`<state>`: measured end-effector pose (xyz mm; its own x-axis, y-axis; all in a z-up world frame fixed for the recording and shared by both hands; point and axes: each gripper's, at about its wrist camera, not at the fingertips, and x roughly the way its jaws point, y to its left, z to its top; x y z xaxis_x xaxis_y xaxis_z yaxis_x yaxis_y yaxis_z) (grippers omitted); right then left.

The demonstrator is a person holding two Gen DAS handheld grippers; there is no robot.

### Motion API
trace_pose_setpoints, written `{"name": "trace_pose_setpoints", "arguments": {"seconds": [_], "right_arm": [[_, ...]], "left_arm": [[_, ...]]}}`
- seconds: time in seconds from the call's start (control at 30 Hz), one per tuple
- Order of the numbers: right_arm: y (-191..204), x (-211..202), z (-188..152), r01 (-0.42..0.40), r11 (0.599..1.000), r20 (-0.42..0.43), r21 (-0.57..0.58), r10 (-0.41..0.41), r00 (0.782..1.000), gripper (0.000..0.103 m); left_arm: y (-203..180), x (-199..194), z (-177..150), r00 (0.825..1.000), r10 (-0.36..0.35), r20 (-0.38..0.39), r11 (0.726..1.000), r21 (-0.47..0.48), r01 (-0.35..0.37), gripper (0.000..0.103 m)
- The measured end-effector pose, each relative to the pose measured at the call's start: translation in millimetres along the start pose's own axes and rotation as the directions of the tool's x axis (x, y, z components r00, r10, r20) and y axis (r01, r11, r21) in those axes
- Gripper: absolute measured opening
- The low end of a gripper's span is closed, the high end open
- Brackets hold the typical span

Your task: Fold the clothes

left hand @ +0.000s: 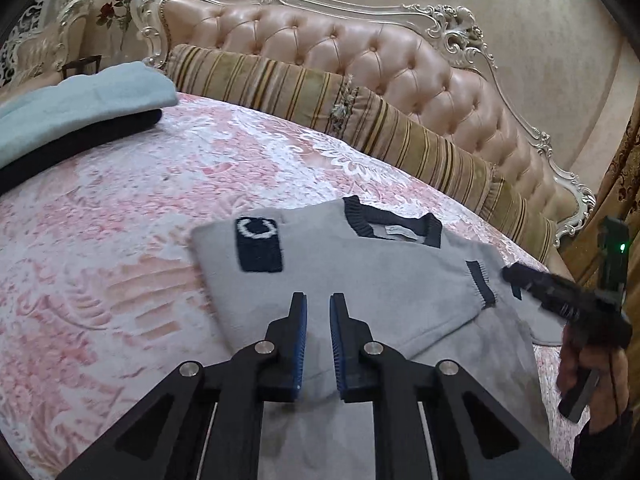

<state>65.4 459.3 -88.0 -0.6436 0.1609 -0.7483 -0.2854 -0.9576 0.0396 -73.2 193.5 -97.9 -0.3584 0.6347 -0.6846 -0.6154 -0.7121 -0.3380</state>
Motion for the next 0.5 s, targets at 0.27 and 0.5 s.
{"name": "trace_pose_setpoints", "arguments": {"seconds": [0.27, 0.5], "right_arm": [[0.1, 20.2, -23.7, 0.049, 0.999, -0.068, -0.008, -0.049, 0.996, 0.056], [-14.8, -29.2, -37.3, 0.051, 0.993, -0.001, 0.110, -0.051, 0.999, 0.059]], "left_arm": [[9.3, 18.3, -5.3, 0.998, 0.019, -0.064, 1.000, -0.008, -0.020, 0.008], [9.7, 7.0, -4.0, 0.997, 0.022, -0.078, 0.998, -0.050, -0.025, 0.008]]}}
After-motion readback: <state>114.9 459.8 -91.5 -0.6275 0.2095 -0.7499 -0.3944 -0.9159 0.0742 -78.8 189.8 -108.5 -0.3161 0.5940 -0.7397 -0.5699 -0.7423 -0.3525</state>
